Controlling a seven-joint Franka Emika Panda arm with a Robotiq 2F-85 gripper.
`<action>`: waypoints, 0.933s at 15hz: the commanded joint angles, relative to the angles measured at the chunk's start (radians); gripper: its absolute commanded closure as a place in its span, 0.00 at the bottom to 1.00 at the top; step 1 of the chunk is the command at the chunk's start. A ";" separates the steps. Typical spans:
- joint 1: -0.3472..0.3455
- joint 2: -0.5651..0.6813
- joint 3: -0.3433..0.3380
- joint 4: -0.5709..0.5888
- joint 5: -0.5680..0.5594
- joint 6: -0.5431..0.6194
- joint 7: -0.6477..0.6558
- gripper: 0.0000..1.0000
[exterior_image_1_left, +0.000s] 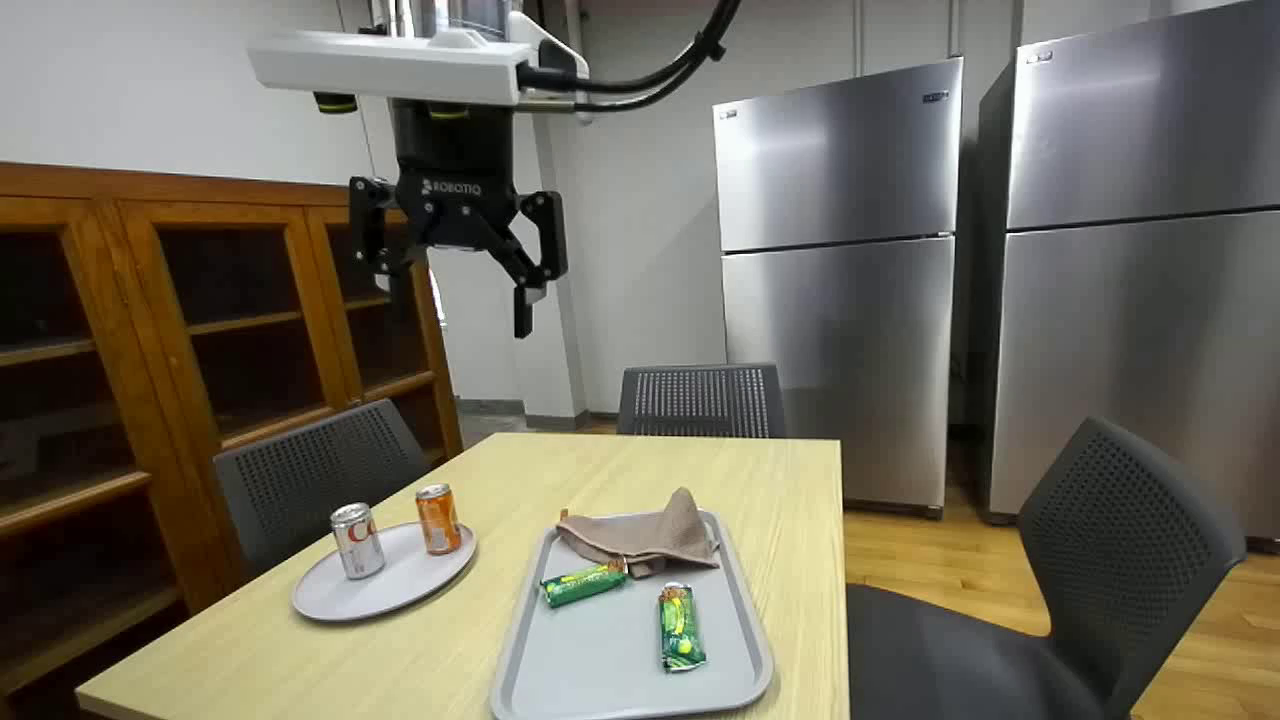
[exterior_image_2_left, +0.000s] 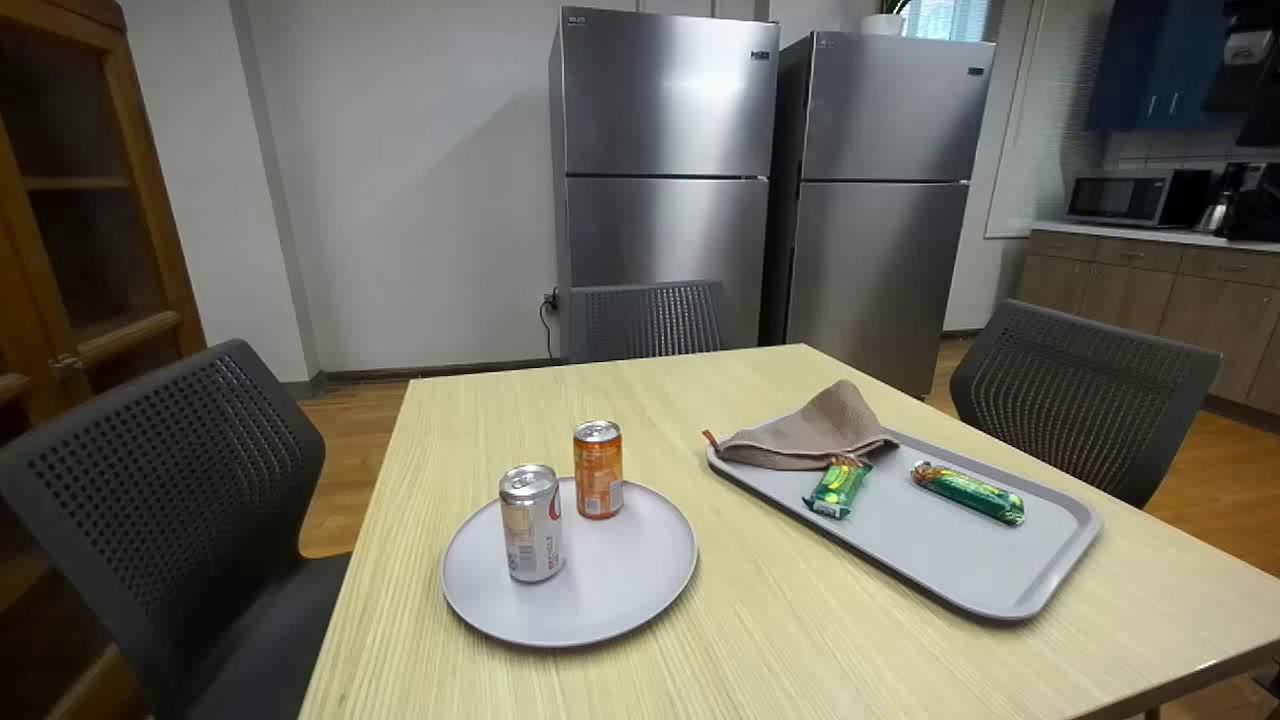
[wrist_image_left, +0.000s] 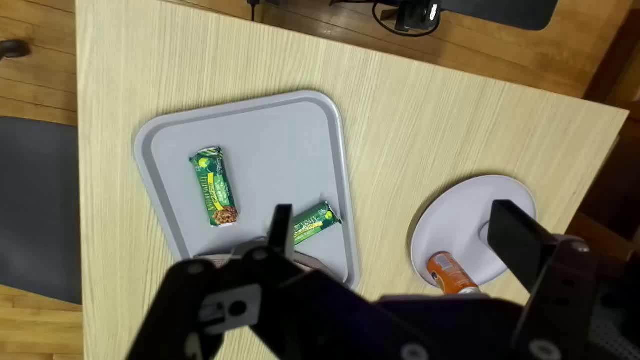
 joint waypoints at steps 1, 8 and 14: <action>-0.017 0.005 0.014 0.002 0.011 -0.002 -0.010 0.00; -0.018 0.030 0.017 -0.034 0.018 0.121 0.006 0.00; -0.012 0.093 0.017 -0.076 0.045 0.322 0.017 0.00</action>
